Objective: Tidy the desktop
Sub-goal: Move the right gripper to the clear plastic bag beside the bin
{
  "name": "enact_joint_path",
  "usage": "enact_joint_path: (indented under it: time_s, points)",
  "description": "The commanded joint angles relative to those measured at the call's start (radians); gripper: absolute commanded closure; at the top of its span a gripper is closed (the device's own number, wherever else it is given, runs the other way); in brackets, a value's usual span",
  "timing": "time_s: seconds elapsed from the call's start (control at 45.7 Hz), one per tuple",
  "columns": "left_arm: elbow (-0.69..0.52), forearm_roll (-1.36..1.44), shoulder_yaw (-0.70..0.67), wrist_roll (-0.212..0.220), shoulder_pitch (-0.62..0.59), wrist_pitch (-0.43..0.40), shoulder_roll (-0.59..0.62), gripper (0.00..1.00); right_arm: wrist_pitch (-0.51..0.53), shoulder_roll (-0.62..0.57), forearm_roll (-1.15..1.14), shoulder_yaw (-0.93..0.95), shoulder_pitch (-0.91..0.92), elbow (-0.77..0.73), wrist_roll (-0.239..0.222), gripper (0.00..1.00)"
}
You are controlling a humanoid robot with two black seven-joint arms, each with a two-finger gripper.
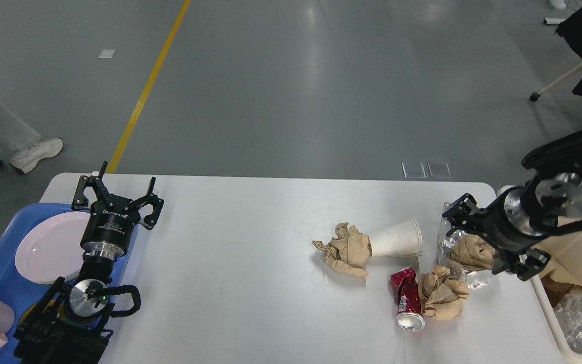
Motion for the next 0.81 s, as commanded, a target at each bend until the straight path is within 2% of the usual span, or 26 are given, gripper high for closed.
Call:
enact_joint_path:
  time_s: [0.0,0.394,0.57,0.701,0.789]
  points:
    - [0.000,0.000,0.000,0.000,0.000,0.000,0.000,0.04,-0.047,-0.049,0.115,0.079,-0.173,-0.140,-0.003,0.02]
    - [0.000,0.000,0.000,0.000,0.000,0.000,0.000,0.04,-0.090,-0.057,0.123,0.248,-0.592,-0.488,-0.011,0.03]
    - [0.000,0.000,0.000,0.000,0.000,0.000,0.000,0.04,-0.094,-0.055,0.122,0.250,-0.676,-0.589,-0.029,0.06]
    - [0.000,0.000,0.000,0.000,0.000,0.000,0.000,0.04,-0.094,-0.052,0.120,0.250,-0.684,-0.603,-0.029,0.10]
    - [0.000,0.000,0.000,0.000,0.000,0.000,0.000,0.03,-0.093,-0.050,0.118,0.251,-0.685,-0.601,-0.029,0.17]
